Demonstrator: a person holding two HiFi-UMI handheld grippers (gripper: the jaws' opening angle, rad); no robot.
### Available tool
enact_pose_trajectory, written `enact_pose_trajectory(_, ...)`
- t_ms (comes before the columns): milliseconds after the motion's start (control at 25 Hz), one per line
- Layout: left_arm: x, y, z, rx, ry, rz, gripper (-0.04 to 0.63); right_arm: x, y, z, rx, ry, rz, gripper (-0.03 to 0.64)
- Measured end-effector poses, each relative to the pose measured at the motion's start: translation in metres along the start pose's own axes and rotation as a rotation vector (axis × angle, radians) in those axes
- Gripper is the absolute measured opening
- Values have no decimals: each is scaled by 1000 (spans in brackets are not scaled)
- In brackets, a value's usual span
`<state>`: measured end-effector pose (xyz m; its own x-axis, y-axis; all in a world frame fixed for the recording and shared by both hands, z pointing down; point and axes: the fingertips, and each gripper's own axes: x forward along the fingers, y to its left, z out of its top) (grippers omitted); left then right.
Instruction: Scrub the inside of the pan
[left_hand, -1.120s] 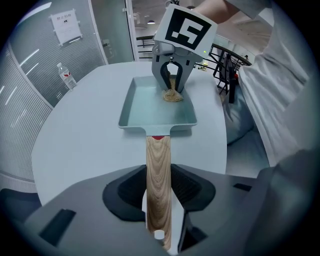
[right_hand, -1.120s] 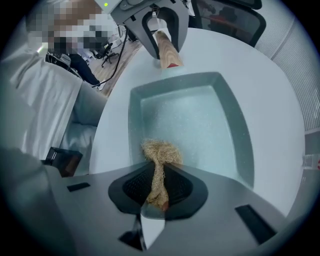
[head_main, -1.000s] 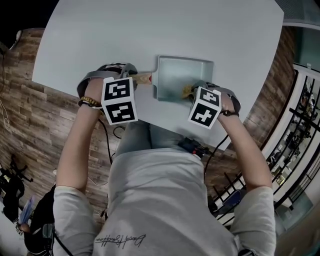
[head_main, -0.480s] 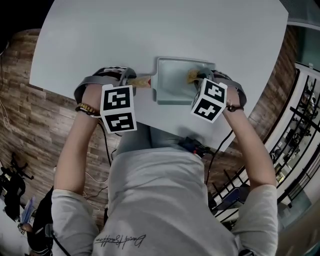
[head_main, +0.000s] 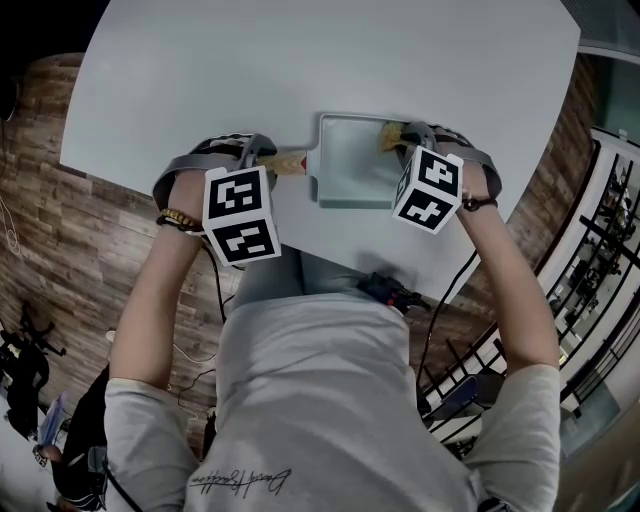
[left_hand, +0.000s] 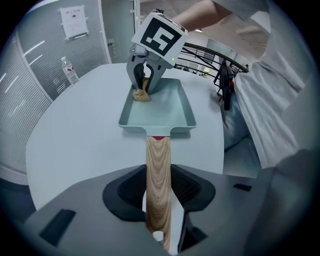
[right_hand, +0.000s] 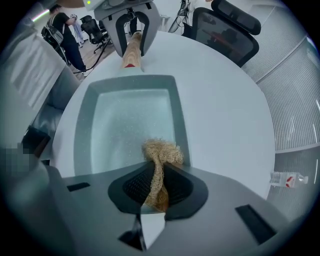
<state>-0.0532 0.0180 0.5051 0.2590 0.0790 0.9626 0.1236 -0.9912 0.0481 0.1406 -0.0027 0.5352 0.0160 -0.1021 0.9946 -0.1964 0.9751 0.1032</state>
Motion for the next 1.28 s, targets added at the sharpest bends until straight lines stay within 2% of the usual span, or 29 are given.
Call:
enact_pose_trajectory(200, 2, 4, -1, -29, -8, 5, 153, 1, 5, -2, -13, 26, 60, 69)
enact_pose_trajectory(440, 2, 7, -2, -28, -4, 4, 155, -3, 34, -6, -25, 48, 141, 69)
enact_pose_trajectory(800, 5, 9, -4, -30, 2, 12, 155, -9, 88, -10, -12, 64, 404, 67)
enact_pose_trajectory(1000, 6, 8, -6, -36, 6, 17, 155, -12, 100, -9, -6, 84, 504, 67)
enact_pose_trajectory(1120, 6, 8, -5, -35, 12, 18, 155, -13, 102, -9, 2, 88, 542, 66)
enact_pose_trajectory(1280, 7, 8, -5, -27, 11, 9, 156, -12, 102, -8, 19, 71, 539, 66)
